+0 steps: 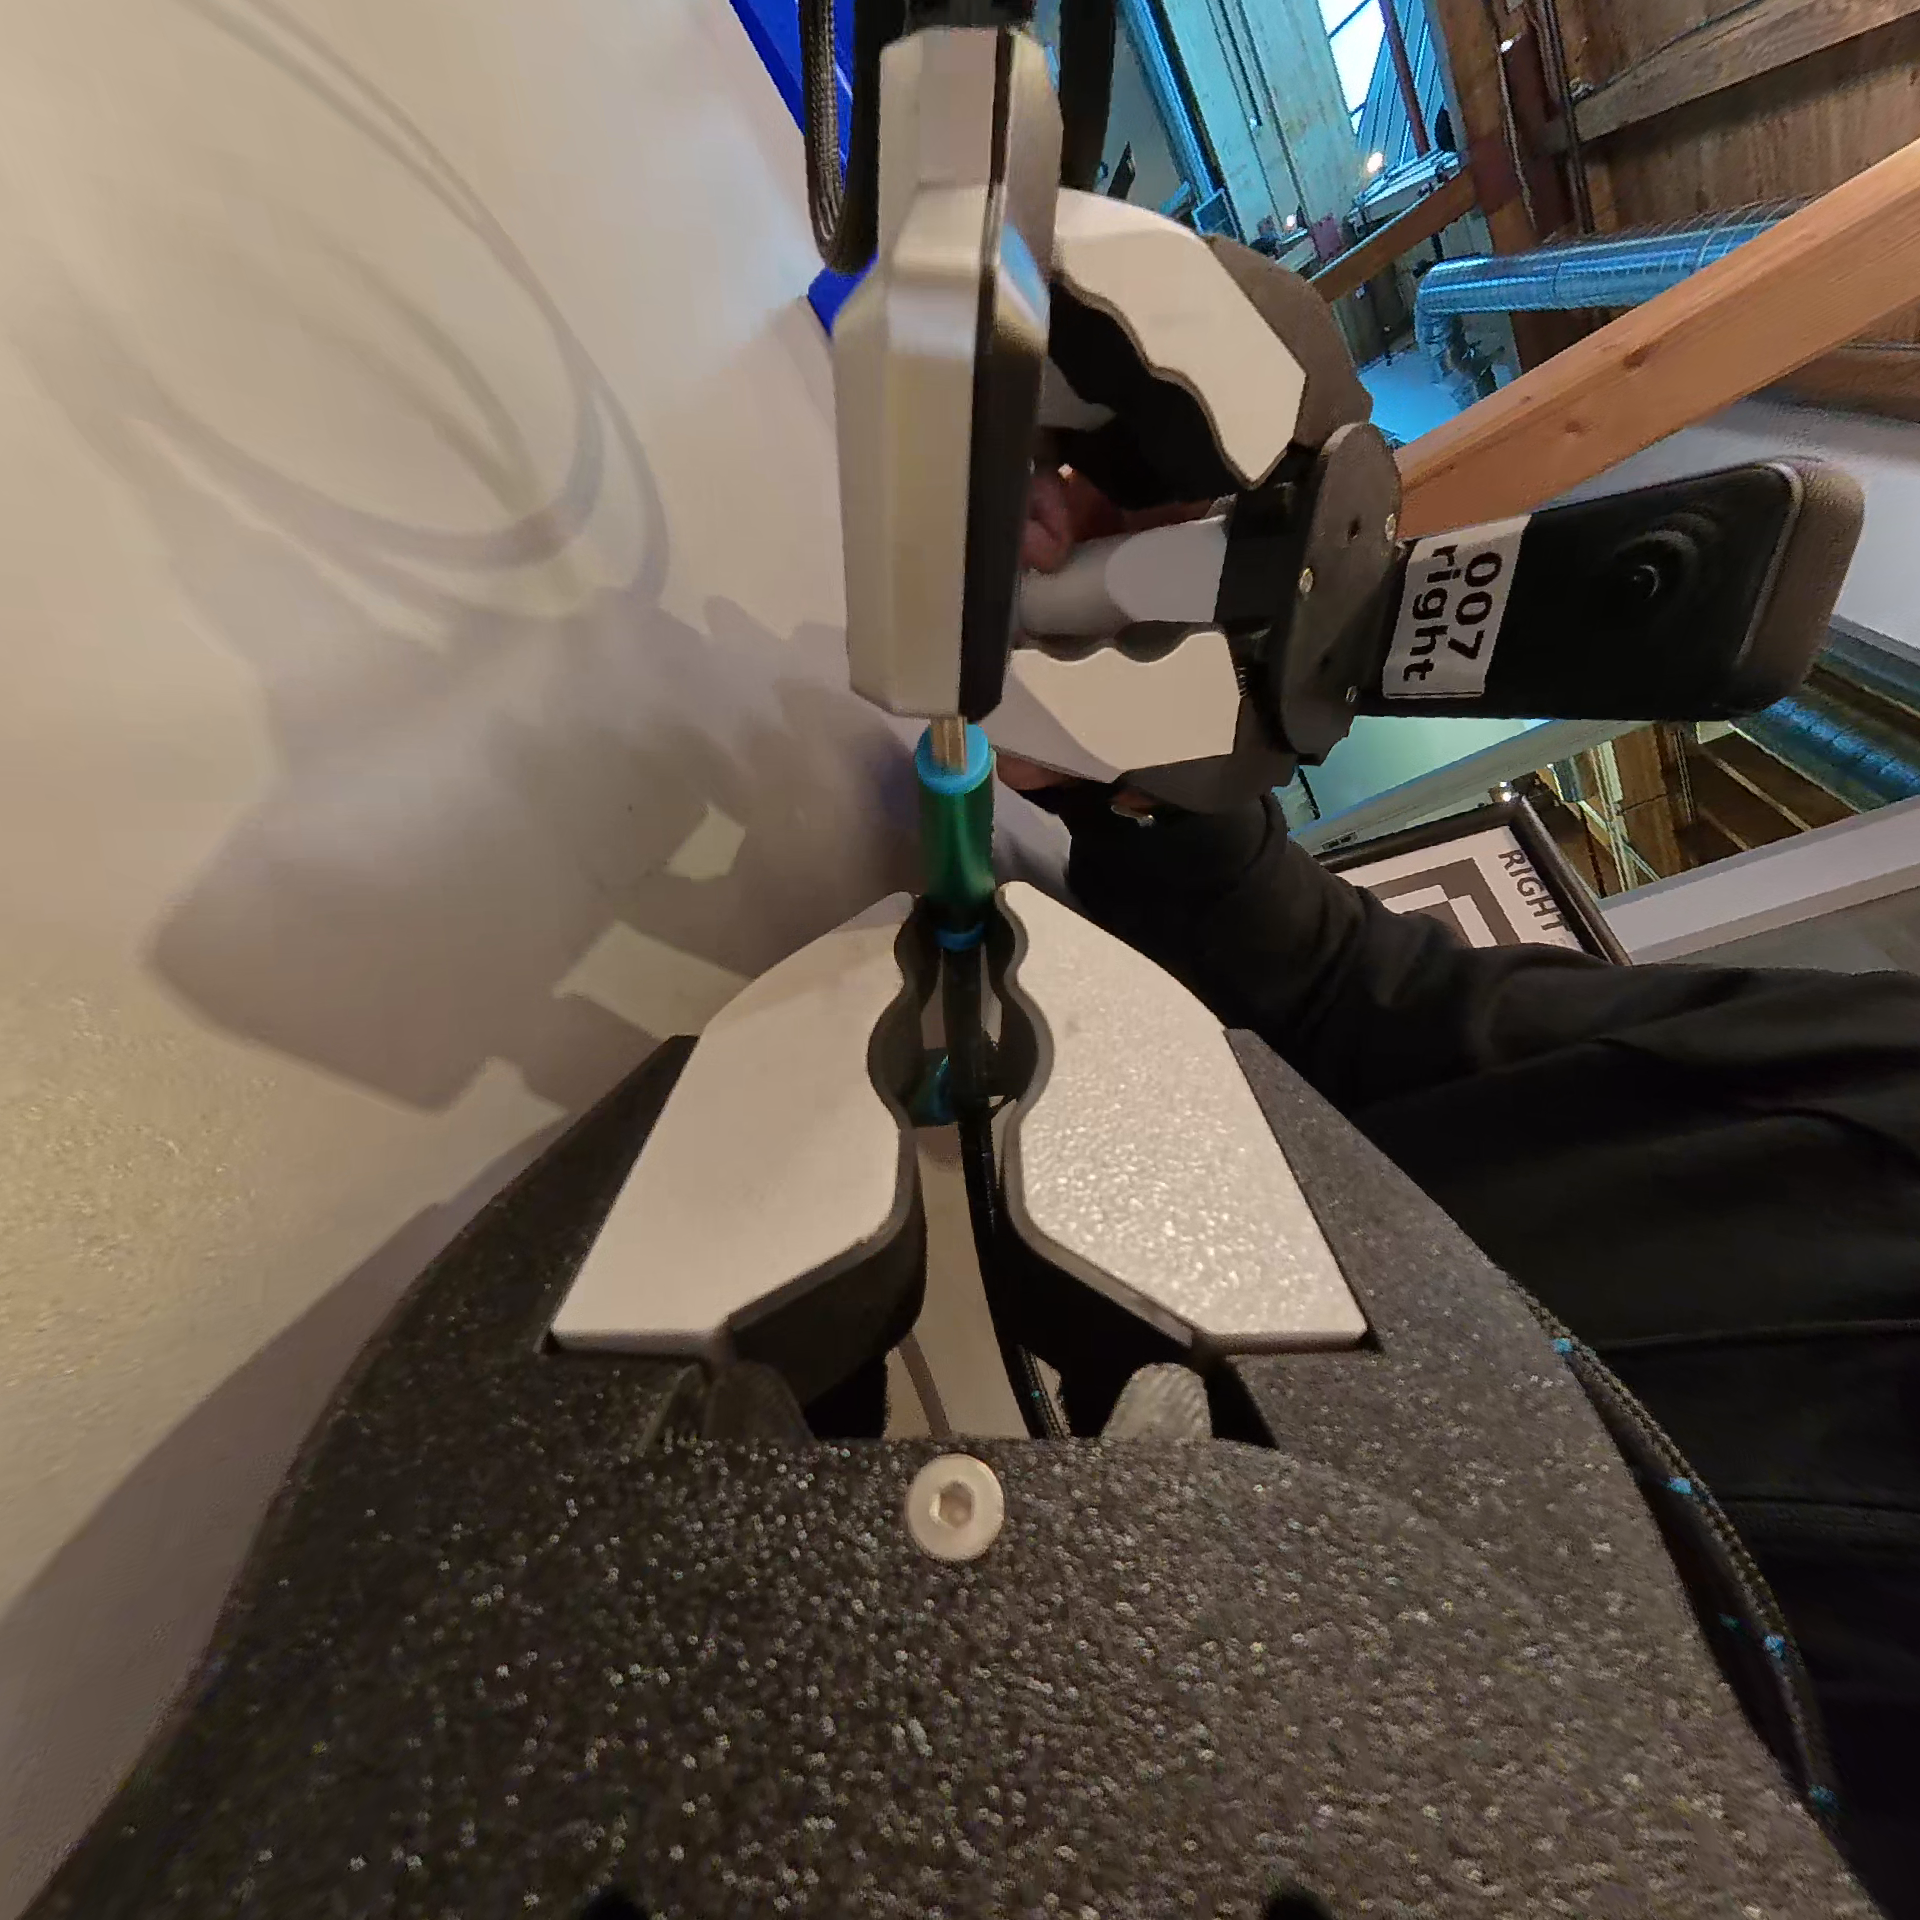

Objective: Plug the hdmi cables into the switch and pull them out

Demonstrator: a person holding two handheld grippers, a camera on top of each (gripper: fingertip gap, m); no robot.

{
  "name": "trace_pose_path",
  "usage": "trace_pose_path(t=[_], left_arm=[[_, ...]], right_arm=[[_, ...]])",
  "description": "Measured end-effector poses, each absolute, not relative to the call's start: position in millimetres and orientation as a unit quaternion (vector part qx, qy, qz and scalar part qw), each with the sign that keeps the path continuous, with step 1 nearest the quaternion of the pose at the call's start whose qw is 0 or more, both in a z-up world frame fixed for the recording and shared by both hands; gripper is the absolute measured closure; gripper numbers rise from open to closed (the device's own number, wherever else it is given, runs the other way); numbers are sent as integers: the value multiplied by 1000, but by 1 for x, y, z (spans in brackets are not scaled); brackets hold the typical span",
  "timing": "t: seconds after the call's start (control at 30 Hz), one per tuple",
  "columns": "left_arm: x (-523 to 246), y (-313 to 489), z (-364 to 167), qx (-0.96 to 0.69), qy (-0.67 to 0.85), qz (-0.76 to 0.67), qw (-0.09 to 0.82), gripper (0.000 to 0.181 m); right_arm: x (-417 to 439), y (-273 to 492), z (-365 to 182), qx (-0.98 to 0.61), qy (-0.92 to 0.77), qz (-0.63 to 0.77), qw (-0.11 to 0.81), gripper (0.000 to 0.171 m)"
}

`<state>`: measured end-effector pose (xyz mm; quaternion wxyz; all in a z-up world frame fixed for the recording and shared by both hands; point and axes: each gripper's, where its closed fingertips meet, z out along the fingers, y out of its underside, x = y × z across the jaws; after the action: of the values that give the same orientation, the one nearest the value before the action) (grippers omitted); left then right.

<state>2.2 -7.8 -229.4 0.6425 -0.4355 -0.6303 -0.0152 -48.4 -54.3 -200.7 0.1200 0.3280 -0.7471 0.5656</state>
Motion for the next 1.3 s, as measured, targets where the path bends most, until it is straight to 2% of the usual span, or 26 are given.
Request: trace_pose_path(t=[0.33,0.6,0.97,1.13,1.3], left_arm=[[9,17,-230,-494,-602,-49,625,172],[9,18,-232,-497,-606,-48,620,173],[14,46,-238,-568,-568,-60,593,172],[13,47,-237,-572,-557,-61,599,171],[13,37,-230,-568,-559,-38,602,171]], right_arm=[[-46,-33,-201,406,-746,521,80,117],[-46,-29,-203,420,-749,497,121,118],[-43,-5,-216,492,-745,437,110,119],[-42,-5,-208,485,-740,454,104,118],[-47,-15,-215,474,-752,437,140,108]])
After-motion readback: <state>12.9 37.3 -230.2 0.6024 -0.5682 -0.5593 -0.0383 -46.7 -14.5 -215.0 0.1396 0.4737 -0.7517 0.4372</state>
